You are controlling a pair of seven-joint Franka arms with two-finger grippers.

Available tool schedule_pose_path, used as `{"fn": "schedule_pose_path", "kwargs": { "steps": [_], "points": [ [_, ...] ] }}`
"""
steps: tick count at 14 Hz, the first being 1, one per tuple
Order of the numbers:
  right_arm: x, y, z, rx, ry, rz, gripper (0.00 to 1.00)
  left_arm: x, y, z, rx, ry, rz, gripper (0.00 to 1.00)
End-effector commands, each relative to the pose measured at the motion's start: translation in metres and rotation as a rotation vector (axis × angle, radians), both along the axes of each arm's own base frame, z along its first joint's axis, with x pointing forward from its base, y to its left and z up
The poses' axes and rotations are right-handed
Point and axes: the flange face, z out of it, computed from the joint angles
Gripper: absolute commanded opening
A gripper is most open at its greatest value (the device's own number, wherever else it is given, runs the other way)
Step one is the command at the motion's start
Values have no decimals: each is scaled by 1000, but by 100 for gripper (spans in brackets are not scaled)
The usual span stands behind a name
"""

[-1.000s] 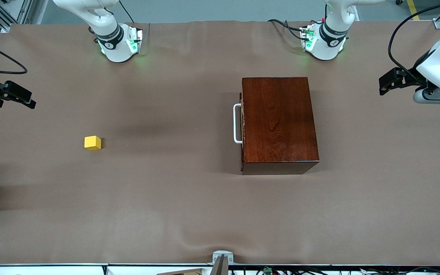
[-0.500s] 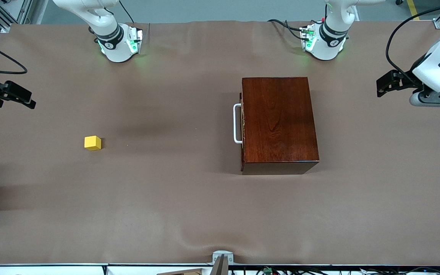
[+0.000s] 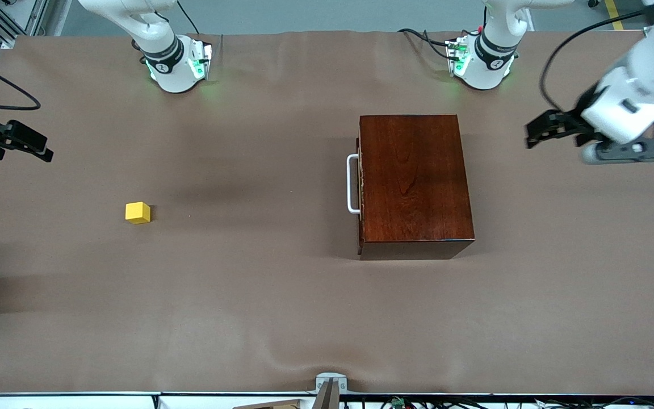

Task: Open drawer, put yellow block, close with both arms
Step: 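Move the left gripper toward the white drawer handle of the wooden box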

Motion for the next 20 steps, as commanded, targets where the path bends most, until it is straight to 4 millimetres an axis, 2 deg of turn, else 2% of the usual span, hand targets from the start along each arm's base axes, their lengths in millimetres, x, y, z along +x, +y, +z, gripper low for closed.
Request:
{"fn": "schedule_pose_path", "kwargs": {
  "steps": [1, 3, 5, 8, 10, 14, 17, 20],
  "points": [
    [-6, 1, 7, -9, -13, -4, 100, 10, -72, -10, -4, 23, 66, 100],
    [-6, 1, 7, -9, -13, -4, 100, 7, -129, -23, 3, 32, 111, 100],
    [-6, 1, 7, -9, -13, -1, 100, 3, -178, -34, 2, 29, 152, 100],
    [-6, 1, 7, -9, -13, -3, 100, -9, -233, -39, -49, -33, 201, 100],
    [-6, 1, 7, -9, -11, -4, 100, -15, -268, -52, -77, -58, 239, 100],
    [-6, 1, 7, -9, -11, -3, 100, -26, -324, -75, -116, -86, 259, 100],
    [-6, 2, 7, -9, -11, -1, 100, -33, -359, -103, -103, -136, 241, 100],
    [-6, 2, 7, -9, -11, -1, 100, -47, -390, -143, -32, -175, 190, 100]
  ]
}}
